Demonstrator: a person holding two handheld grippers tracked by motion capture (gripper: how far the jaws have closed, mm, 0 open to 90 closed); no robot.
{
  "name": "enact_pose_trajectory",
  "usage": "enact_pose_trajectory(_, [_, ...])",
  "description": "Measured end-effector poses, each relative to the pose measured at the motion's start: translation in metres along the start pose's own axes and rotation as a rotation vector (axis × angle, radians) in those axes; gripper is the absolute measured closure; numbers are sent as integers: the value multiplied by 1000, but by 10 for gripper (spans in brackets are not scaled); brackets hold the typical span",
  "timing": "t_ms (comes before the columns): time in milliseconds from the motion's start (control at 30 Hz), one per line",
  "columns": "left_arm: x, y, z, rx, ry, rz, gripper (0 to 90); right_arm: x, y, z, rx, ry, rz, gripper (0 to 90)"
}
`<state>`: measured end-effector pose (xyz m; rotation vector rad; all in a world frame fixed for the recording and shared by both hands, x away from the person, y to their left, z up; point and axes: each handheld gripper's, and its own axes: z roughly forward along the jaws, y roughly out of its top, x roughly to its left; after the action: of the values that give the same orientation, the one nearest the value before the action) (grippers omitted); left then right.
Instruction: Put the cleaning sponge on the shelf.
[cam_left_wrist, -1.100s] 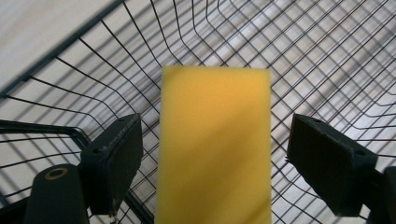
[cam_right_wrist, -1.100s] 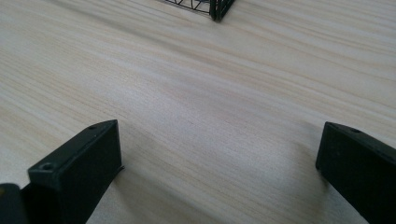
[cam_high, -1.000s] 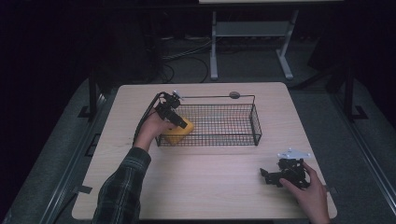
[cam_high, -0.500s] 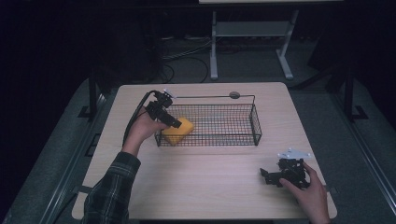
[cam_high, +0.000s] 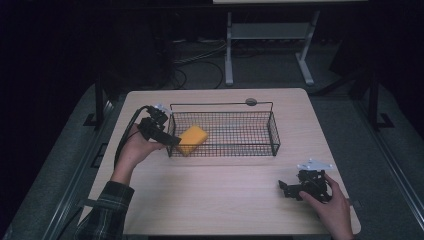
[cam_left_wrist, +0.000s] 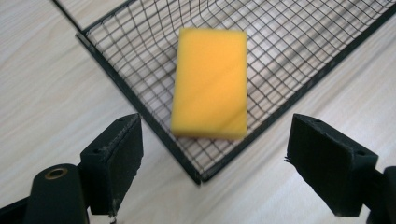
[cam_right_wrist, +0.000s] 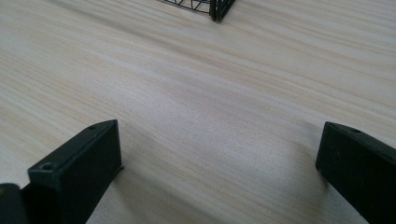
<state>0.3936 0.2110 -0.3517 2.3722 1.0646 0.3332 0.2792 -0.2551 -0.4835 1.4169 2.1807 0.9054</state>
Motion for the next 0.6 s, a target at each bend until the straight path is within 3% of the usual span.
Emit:
enact_pose_trajectory(200, [-4,-25,-11,-32,10,-9,177,0,0,0,2,0,2,0])
enact_pose_trajectory(600, [-16,-76,-14,-72,46,-11,170,0,0,0,1,0,1,0])
